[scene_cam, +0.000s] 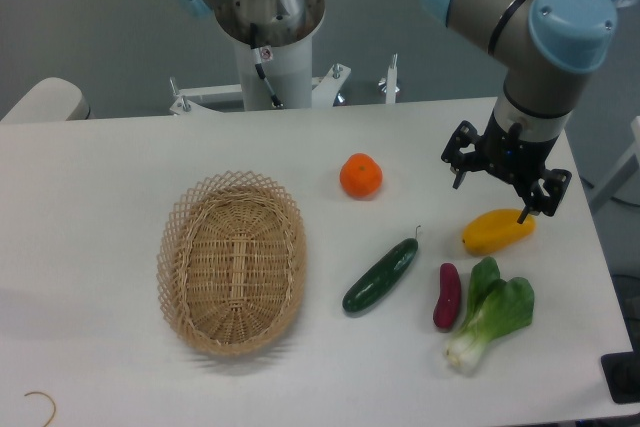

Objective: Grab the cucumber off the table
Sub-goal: 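Move the gripper from above the yellow pepper toward the green cucumber, then lower the open gripper over the middle of the green cucumber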

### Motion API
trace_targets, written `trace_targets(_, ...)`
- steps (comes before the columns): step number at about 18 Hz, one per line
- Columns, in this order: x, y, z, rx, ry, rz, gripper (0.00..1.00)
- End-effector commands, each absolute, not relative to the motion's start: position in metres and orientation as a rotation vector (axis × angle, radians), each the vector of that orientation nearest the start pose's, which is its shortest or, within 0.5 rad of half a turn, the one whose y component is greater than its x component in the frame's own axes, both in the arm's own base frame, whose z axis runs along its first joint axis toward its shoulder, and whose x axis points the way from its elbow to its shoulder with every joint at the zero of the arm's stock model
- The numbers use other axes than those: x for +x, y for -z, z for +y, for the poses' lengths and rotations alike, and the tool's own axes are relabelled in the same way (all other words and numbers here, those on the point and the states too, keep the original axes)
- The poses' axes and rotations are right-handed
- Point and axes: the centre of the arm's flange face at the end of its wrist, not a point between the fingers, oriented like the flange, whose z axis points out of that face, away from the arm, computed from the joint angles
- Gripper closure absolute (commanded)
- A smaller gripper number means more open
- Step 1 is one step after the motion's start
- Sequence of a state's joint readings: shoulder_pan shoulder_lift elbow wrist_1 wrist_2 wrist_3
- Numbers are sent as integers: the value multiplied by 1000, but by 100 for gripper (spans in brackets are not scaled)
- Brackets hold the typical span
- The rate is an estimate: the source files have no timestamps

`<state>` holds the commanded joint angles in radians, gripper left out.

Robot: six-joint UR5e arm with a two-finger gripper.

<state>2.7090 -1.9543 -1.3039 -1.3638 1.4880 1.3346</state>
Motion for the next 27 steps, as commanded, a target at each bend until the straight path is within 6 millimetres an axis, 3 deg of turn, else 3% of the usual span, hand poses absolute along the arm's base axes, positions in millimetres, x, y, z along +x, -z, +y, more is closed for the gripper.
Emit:
trace_targets(12, -524, -393, 409, -3023, -55, 300, 0)
trace_targets(15, -504, -367, 443, -3024, -58, 217, 0)
trace_targets(17, -494, -348, 453, -3006, -103, 206, 0)
trace_targets(22, -464, -288, 458, -3011, -79, 254, 0)
trace_targets(27, -454, -242, 452, -3084, -58, 278, 0)
